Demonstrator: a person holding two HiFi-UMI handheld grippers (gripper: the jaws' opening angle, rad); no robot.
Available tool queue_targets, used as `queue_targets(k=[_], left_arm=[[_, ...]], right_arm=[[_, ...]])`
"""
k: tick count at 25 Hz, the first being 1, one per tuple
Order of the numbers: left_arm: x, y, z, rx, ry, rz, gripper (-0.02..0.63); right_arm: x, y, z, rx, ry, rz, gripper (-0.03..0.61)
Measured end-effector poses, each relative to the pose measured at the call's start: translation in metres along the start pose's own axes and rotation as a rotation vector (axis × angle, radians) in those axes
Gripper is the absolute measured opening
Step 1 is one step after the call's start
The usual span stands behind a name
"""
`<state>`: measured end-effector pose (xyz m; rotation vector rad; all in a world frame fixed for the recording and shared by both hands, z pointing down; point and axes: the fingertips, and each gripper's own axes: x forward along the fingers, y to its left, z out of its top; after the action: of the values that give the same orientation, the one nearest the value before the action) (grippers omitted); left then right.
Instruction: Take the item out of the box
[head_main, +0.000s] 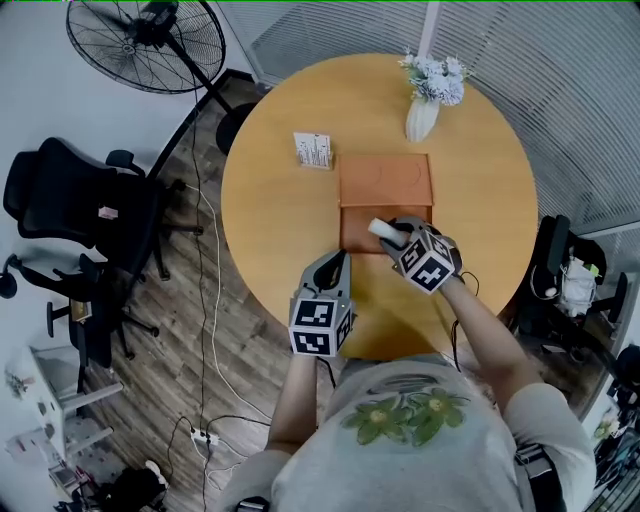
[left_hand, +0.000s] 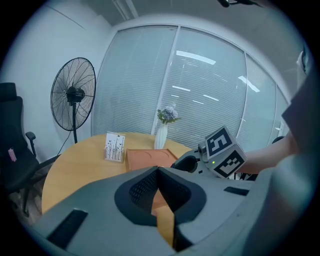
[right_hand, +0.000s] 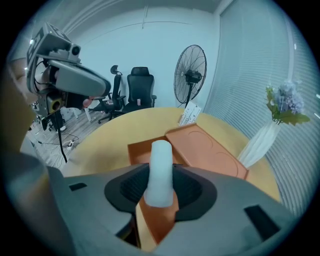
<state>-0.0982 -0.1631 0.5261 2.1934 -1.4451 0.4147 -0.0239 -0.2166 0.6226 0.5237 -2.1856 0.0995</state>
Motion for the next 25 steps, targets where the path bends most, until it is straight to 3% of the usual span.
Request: queue_targets(k=[25], left_arm=[[-0.037,-0.003,0.033,-0.006,-0.112,0.020,-0.005]], right_arm=[[-0.095,0.023,0.093,0.054,-0.297,-0.068,0.153]])
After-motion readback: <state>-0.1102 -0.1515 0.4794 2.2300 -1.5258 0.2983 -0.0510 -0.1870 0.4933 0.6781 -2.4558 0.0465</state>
